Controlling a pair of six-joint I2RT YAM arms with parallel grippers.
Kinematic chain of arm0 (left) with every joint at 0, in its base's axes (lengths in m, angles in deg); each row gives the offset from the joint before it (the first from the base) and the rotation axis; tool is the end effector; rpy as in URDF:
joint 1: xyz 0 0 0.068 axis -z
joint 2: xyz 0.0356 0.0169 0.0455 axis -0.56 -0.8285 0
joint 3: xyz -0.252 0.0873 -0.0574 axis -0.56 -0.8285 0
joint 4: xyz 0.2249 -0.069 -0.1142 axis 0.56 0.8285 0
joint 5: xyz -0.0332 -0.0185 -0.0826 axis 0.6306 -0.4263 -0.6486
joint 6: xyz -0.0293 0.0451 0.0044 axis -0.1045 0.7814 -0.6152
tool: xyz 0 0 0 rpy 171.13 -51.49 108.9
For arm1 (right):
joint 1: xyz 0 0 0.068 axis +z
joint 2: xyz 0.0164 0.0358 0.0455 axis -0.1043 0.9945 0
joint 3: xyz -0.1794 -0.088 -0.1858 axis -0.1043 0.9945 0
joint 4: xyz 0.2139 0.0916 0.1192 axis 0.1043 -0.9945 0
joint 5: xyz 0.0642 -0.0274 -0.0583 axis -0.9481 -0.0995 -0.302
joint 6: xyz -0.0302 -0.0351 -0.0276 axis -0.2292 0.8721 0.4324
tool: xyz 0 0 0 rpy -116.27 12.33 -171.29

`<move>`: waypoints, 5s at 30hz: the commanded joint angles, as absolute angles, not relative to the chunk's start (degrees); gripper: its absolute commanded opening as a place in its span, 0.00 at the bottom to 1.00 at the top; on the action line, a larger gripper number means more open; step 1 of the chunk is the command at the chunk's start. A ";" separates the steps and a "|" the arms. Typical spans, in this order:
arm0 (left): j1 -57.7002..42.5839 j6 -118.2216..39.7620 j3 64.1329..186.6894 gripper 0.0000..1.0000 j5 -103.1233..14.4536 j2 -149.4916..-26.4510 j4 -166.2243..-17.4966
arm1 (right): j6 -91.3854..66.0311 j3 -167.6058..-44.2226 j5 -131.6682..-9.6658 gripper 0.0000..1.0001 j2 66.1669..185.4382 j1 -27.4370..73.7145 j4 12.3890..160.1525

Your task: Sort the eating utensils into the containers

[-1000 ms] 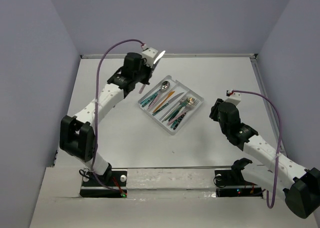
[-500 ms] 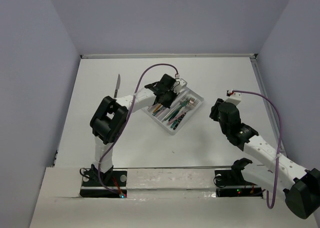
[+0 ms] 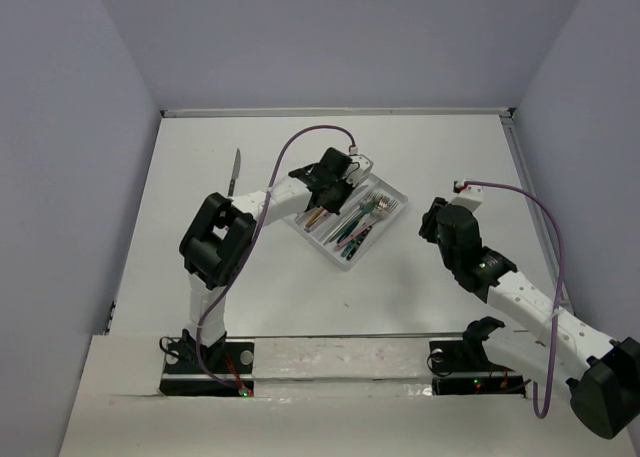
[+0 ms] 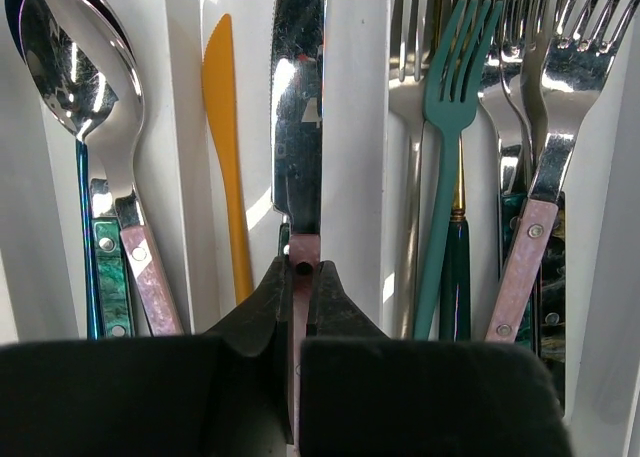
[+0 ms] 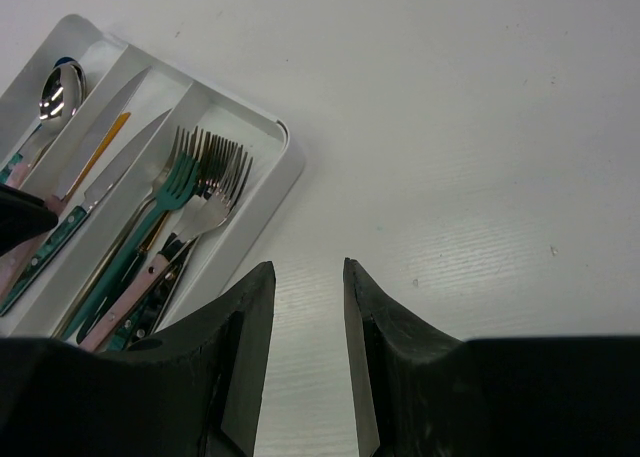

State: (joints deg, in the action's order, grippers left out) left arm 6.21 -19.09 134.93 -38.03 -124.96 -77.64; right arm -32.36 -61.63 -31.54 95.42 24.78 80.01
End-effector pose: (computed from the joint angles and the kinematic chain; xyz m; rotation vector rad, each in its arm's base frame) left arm 0.3367 -0.2868 0.2095 0.9827 2.1228 -0.3174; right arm 0.1793 0.0850 0.2472 0.2662 1.9399 0.0979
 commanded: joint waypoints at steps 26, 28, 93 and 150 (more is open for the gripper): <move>3.30 -17.81 136.56 0.43 -37.04 -116.64 -76.49 | -31.53 -63.15 -30.77 0.40 95.61 24.77 82.38; 1.37 -17.63 137.61 0.46 -36.69 -113.74 -76.49 | -31.53 -63.24 -31.03 0.40 95.70 24.77 82.30; -14.59 -11.48 123.64 0.00 -40.72 -100.29 -78.43 | -31.70 -63.06 -29.89 0.60 95.52 24.77 82.38; 3.91 -13.15 141.22 0.54 -38.27 -121.55 -65.85 | -31.88 -63.06 -29.72 0.72 95.08 24.77 82.12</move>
State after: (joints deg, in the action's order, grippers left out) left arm 3.72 -14.22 138.34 -39.36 -125.73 -67.21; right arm -31.80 -61.63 -30.84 96.05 24.78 79.99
